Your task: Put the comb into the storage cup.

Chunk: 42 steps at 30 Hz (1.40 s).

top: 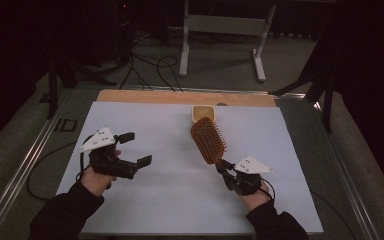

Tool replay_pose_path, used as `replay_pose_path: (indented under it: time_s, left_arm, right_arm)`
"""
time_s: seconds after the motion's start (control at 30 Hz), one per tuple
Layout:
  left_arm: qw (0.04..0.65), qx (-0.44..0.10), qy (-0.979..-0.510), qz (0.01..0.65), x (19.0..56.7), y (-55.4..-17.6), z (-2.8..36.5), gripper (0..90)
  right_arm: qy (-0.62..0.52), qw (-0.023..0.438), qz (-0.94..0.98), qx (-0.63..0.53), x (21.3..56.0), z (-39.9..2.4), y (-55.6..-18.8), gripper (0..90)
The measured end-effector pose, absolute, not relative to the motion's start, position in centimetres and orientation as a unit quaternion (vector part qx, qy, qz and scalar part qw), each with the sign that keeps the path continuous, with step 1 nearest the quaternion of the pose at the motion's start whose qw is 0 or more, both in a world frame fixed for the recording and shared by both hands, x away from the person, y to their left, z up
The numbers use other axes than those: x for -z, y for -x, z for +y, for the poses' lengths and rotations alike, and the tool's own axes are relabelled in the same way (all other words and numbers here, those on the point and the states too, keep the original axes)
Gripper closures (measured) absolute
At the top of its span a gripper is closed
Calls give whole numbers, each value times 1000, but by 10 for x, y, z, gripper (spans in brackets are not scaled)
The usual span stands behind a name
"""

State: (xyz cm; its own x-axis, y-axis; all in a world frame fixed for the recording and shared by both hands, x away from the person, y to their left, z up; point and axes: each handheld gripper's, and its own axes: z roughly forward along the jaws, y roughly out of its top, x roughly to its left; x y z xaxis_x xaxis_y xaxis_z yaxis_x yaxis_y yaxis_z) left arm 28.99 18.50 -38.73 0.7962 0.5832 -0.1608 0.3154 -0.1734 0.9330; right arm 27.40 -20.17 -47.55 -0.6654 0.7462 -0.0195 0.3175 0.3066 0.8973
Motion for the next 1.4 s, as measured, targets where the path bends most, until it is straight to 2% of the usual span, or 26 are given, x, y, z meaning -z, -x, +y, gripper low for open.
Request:
replay_pose_path:
  time_s: [0.2, 0.7, 0.93, 1.13, 1.33, 1.4]
  left_arm:
    - [555, -106, -773, 290, 376, -296, 161, 1]
    - [562, -56, -767, 305, 370, -309, 110, 1]
    - [576, -23, -754, 315, 370, -321, 89, 1]
    - [579, 22, -736, 349, 377, -334, 67, 1]
    - [578, 33, -729, 364, 383, -343, 46, 2]
    - [577, 26, -726, 373, 384, -344, 42, 28]
  right_arm:
    - [-343, 226, 775, -481, 474, -202, -273, 734]
    - [-340, 229, 774, -482, 472, -202, -272, 734]
    - [-339, 224, 775, -483, 472, -202, -273, 734]
    - [-339, 224, 775, -484, 471, -201, -273, 734]
    - [-338, 226, 776, -483, 471, -201, -272, 734]
    - [-335, 227, 776, -483, 471, -201, -273, 734]
